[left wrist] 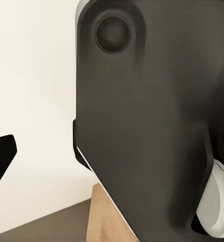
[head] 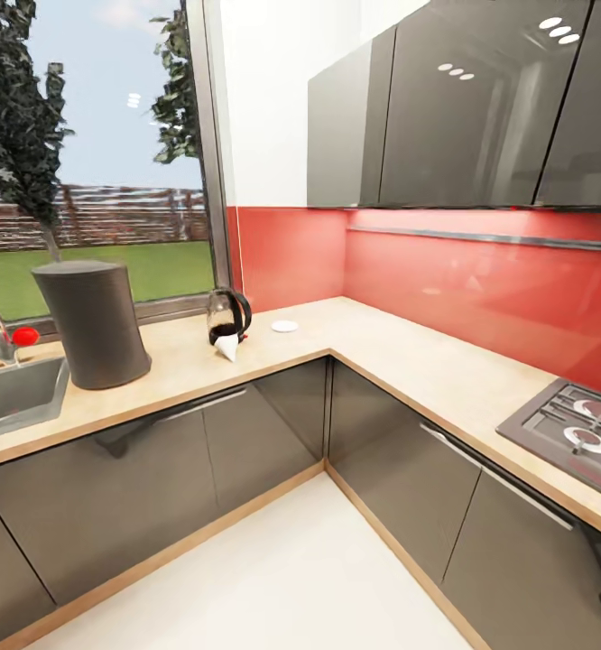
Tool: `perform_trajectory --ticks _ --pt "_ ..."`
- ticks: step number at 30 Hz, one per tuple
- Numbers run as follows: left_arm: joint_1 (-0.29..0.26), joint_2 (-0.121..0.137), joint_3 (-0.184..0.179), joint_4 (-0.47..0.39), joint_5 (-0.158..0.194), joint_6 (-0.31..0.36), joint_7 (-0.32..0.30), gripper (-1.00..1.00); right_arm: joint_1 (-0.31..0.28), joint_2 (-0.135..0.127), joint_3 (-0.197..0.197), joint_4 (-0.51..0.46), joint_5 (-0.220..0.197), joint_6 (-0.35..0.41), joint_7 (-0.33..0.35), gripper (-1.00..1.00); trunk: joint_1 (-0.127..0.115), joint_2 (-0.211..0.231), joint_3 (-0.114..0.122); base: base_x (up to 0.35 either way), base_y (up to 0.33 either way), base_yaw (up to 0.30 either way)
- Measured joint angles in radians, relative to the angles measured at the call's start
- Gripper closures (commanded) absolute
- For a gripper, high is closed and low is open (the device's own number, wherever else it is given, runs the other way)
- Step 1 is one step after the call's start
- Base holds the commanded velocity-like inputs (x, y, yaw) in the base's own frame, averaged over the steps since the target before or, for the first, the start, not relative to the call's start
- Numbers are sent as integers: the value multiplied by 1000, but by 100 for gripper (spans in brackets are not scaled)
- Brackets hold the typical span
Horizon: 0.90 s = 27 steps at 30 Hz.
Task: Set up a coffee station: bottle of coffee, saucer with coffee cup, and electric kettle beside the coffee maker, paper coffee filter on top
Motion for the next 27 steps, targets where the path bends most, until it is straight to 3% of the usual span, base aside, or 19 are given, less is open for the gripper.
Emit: perform_trajectory --ticks 13,27 --pt "0 0 -1 0 0 0 0 -100 0 0 1 0 2 0 0 -100 -50 91 40 0 0 13" --pt "0 1 -3 -1 0 0 0 -100 0 -1 1 0 4 0 1 -100 -104 189 72 0 0 163"
